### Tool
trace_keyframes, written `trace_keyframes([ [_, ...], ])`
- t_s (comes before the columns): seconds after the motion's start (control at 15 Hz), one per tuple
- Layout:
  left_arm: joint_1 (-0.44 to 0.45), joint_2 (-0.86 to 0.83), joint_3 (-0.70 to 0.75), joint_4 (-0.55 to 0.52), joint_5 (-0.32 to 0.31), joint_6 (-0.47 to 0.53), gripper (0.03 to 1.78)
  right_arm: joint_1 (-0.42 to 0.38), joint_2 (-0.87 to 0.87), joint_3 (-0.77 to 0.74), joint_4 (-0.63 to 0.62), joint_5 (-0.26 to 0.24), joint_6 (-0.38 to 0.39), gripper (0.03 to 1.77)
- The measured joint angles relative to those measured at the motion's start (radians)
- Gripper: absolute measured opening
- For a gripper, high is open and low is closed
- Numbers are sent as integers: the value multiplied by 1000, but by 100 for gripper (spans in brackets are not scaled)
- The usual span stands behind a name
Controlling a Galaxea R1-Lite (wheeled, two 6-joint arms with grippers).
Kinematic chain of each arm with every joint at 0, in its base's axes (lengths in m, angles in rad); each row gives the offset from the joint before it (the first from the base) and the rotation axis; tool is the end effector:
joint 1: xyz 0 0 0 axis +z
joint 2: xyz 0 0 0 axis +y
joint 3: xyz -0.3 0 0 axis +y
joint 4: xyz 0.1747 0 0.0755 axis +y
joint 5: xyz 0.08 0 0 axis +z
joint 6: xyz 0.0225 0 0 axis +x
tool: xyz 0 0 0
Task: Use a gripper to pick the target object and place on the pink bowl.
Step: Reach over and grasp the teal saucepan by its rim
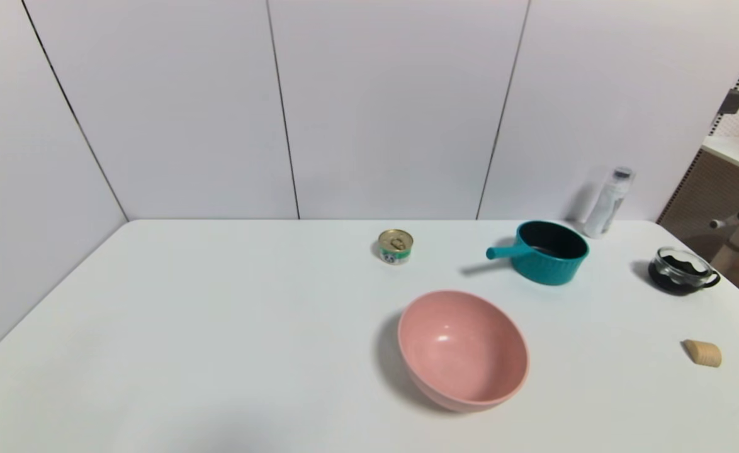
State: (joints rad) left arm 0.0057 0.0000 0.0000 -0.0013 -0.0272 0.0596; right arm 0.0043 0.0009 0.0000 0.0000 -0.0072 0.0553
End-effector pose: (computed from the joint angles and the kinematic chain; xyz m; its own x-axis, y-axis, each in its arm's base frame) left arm -0.0228 -0.0007 0.0756 0.9998 -0.0215 0.0013 0.0214 0.9980 0.0596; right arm -0.0227 -0.0003 0.0755 1.0000 -0.0029 -0.0009 0.0029 0.9985 0.0553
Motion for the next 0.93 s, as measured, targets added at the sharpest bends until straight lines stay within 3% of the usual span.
trace_keyframes([
  [0.47, 0, 0, 0, 0, 0, 0, 169, 0, 25, -11, -2, 5, -6, 170],
  [0.67, 0, 0, 0, 0, 0, 0, 169, 6, 138, -126, -10, 42, -20, 170],
  [0.93, 0, 0, 0, 0, 0, 0, 169, 24, 414, -368, -11, 81, -35, 170],
])
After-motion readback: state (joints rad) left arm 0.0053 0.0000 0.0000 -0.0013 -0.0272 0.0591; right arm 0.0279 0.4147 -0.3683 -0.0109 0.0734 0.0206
